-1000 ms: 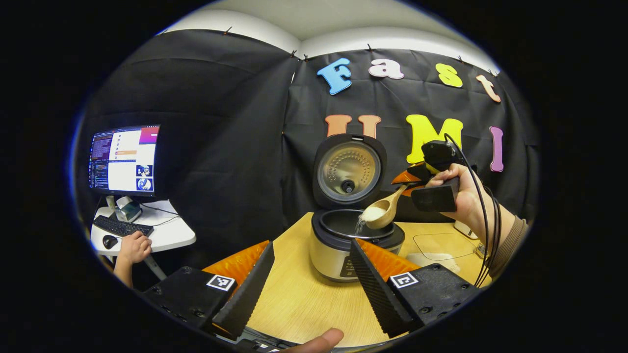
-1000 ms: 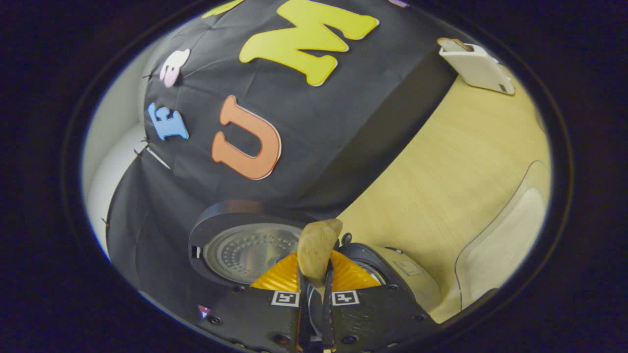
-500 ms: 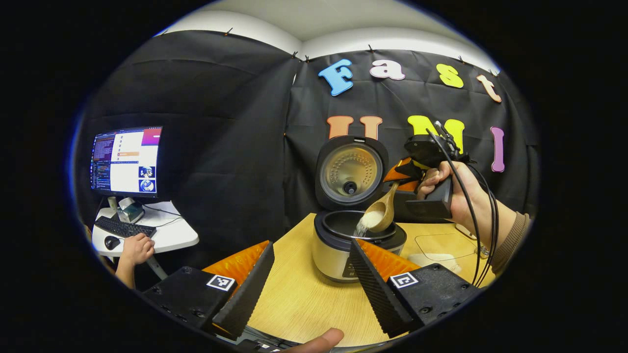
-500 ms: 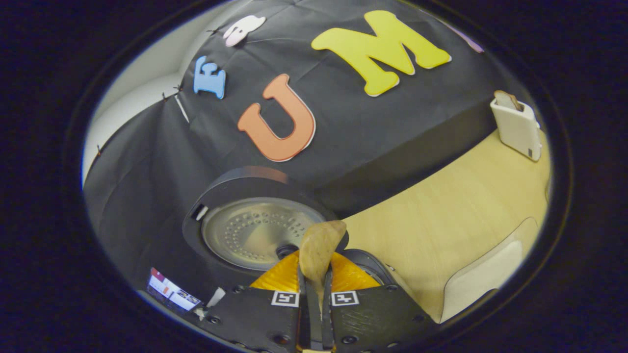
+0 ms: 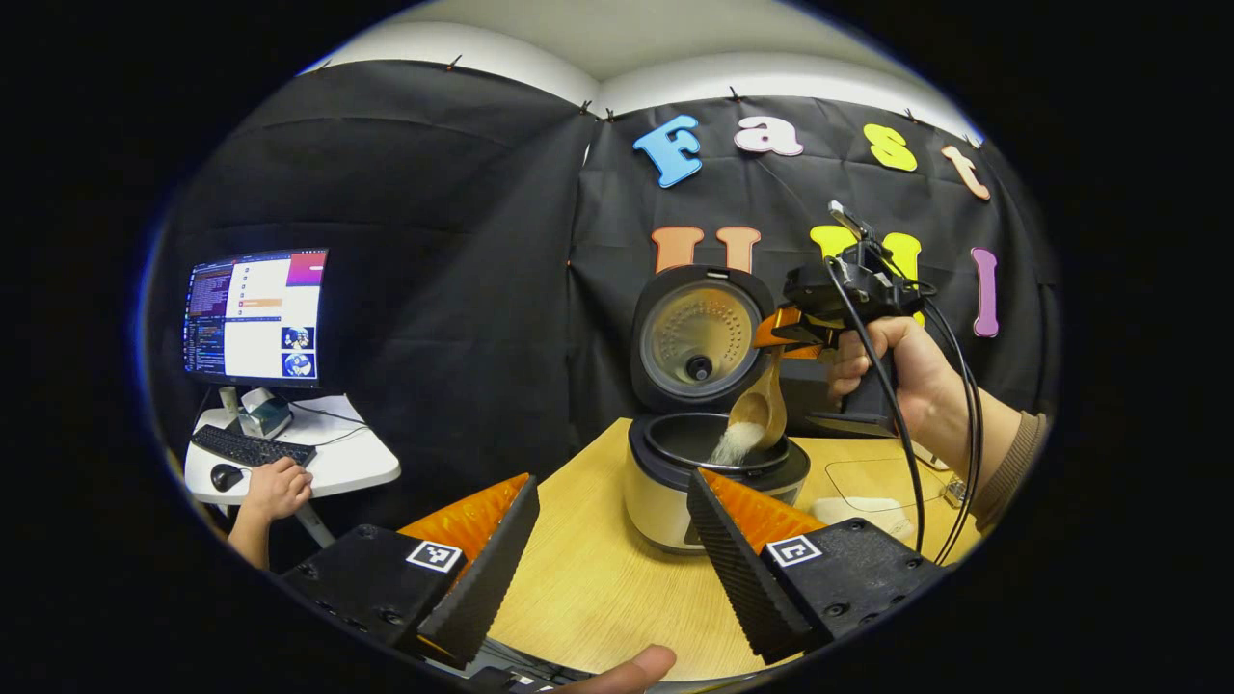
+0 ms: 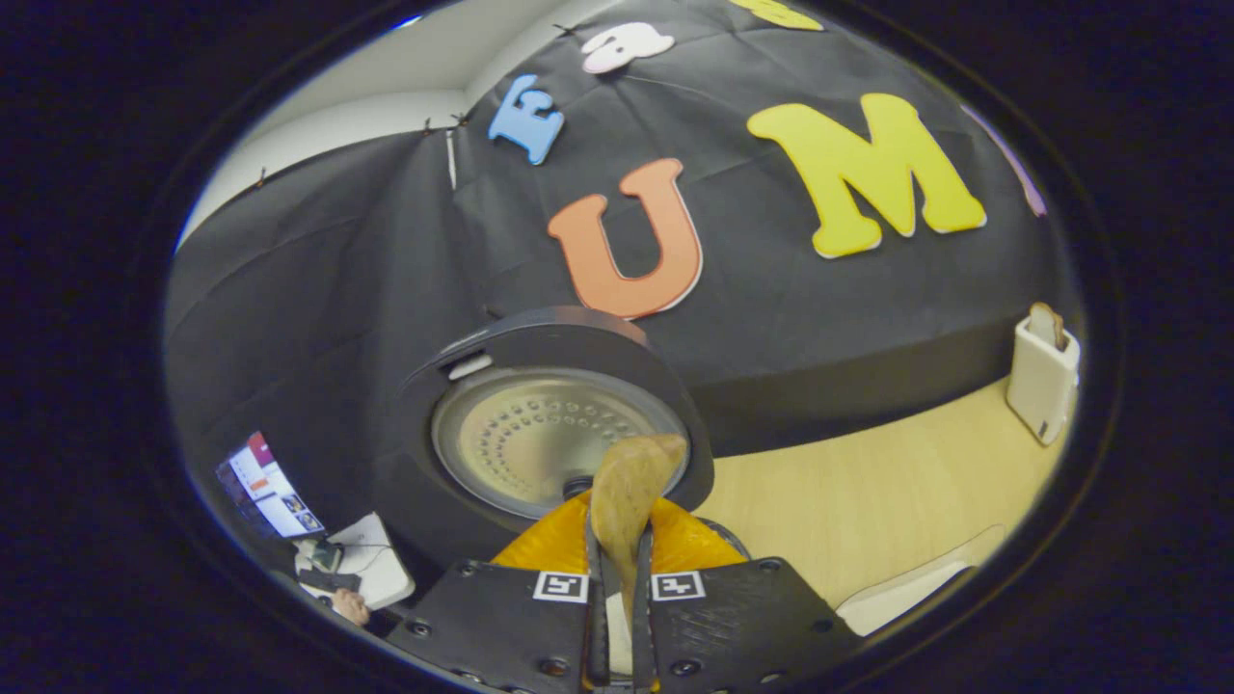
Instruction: Close the left gripper, press the button to open the rice cooker; take a wooden spoon from the chopstick holder with the right hand, scoop a spoonful of rice and pour it into the rice cooker, then put the wooden spoon back into the chopstick holder.
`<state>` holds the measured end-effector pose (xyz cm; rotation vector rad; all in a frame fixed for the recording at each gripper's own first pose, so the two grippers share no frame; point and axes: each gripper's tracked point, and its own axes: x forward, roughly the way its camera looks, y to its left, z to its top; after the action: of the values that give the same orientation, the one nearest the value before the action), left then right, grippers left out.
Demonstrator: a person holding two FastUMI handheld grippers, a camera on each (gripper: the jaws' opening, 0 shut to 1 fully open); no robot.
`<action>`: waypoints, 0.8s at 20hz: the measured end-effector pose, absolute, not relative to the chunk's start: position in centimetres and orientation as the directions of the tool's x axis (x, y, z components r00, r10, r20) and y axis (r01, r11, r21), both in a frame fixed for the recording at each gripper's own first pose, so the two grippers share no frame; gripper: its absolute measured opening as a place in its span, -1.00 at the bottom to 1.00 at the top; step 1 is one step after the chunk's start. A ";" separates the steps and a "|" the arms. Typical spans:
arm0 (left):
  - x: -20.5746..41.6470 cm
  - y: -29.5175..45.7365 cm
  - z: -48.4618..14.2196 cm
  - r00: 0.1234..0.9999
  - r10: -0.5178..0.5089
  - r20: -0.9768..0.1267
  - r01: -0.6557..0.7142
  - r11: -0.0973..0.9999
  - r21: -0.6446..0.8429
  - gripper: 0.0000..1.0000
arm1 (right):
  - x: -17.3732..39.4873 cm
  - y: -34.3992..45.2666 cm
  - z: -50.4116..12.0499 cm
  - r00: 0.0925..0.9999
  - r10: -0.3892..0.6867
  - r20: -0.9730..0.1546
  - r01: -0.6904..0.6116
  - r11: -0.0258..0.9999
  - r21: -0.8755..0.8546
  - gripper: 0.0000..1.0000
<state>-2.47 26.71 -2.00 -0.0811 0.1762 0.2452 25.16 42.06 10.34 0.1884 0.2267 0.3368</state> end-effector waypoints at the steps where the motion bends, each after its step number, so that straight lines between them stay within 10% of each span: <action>1: -2.4 26.6 -2.0 0.955 0.234 -0.183 -0.247 0.967 -0.057 0.97 | 24.9 42.4 10.7 0.921 0.350 -0.172 -0.322 0.931 0.175 -0.82; 16: -2.4 25.8 -1.5 0.959 0.231 -0.165 -0.241 0.970 -0.043 0.96 | 21.6 48.3 10.1 0.955 0.293 -0.043 -0.266 0.785 -0.559 -0.82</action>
<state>-2.38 25.82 -1.45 -0.0632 0.1598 0.2390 21.63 48.33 10.12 -0.5963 -0.0469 0.3011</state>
